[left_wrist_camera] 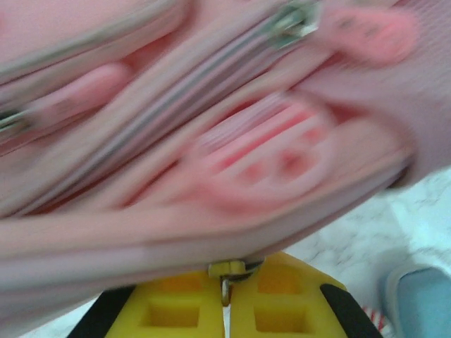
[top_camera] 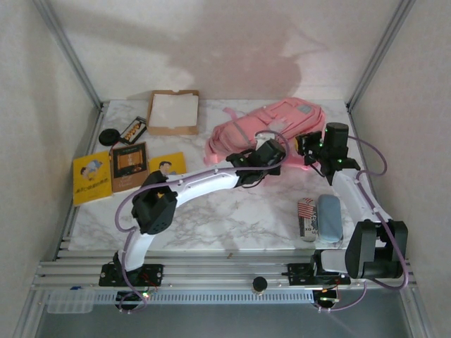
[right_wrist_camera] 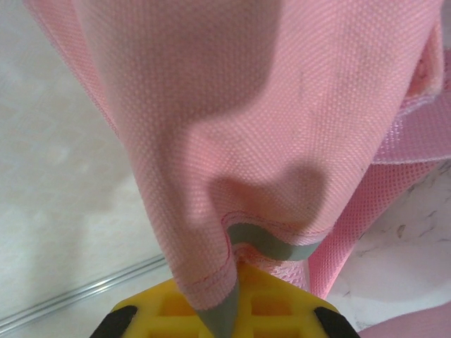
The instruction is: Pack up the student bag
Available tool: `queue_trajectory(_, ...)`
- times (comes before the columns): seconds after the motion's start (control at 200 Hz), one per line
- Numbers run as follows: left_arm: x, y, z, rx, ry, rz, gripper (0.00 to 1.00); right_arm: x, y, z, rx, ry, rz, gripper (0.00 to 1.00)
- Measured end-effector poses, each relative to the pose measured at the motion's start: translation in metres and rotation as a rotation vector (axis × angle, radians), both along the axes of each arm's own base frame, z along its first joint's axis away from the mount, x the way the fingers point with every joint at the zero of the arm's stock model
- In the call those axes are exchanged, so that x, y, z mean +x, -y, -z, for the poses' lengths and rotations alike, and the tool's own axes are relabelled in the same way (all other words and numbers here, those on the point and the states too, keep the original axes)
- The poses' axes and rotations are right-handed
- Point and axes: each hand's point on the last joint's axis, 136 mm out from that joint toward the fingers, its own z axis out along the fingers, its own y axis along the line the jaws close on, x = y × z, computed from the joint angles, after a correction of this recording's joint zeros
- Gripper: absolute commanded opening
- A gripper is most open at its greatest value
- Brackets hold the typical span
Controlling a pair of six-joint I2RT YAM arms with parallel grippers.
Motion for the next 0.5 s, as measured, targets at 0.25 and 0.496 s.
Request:
queue_trajectory(0.25,-0.020,-0.052,0.020,0.035,-0.070,-0.011,0.00,0.011,0.010,0.014,-0.011,-0.033,-0.039,0.00)
queue_trajectory(0.496,-0.022,-0.065,0.022,0.064,-0.068,0.022,0.00,0.031,0.017,0.015,-0.065,-0.013,-0.099,0.00)
